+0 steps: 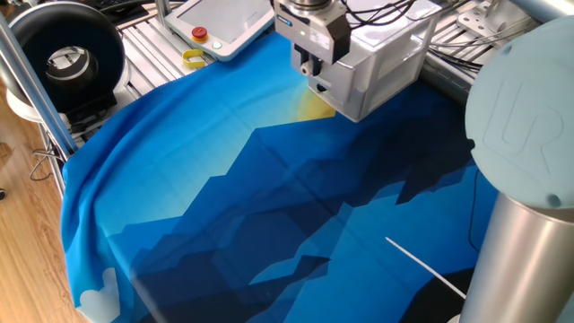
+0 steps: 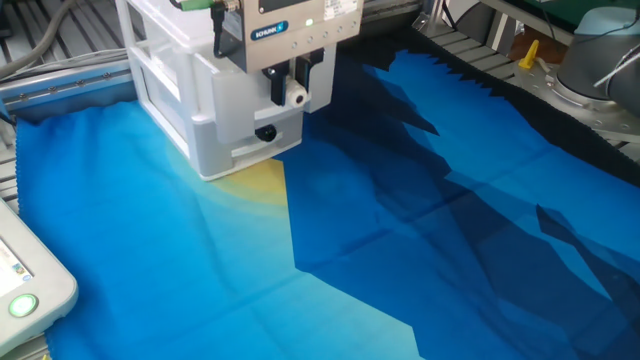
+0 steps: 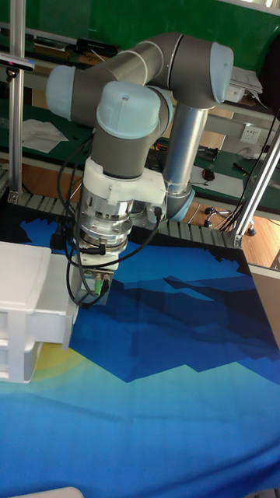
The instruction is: Grasp the handle and close the drawer
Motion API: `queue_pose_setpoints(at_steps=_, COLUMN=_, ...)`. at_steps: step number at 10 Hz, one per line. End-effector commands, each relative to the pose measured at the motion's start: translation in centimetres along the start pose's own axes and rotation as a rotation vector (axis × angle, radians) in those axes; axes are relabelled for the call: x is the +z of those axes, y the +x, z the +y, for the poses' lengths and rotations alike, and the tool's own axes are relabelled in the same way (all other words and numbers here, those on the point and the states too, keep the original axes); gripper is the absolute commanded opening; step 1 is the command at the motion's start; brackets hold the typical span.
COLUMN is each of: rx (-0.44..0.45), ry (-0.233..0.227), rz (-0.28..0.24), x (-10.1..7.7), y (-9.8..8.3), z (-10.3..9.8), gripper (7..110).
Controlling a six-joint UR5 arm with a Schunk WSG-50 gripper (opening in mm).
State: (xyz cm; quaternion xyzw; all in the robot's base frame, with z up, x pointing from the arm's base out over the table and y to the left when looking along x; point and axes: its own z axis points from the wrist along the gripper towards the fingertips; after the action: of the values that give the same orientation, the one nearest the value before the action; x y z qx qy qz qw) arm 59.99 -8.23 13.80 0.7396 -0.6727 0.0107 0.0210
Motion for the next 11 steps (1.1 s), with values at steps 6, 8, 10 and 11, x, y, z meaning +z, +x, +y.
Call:
queue_pose_setpoints(at_steps=6, rx=-0.036, ry=0.009, rz=-0.006, x=-1.1, y=4.0, z=1.7, gripper=7)
queue_pose_setpoints(at_steps=8, rx=-0.035, ry=0.001, rz=-0.012, x=-1.2, y=4.4, z=2.2, gripper=7)
queue_pose_setpoints(at_steps=10, rx=-0.034, ry=-0.002, rz=0.014, x=-1.3, y=5.3, z=2.4, gripper=7)
queue_pose_setpoints(at_steps=11, rx=-0.037, ry=-0.003, rz=0.017, x=-1.1, y=5.3, z=2.4, gripper=7)
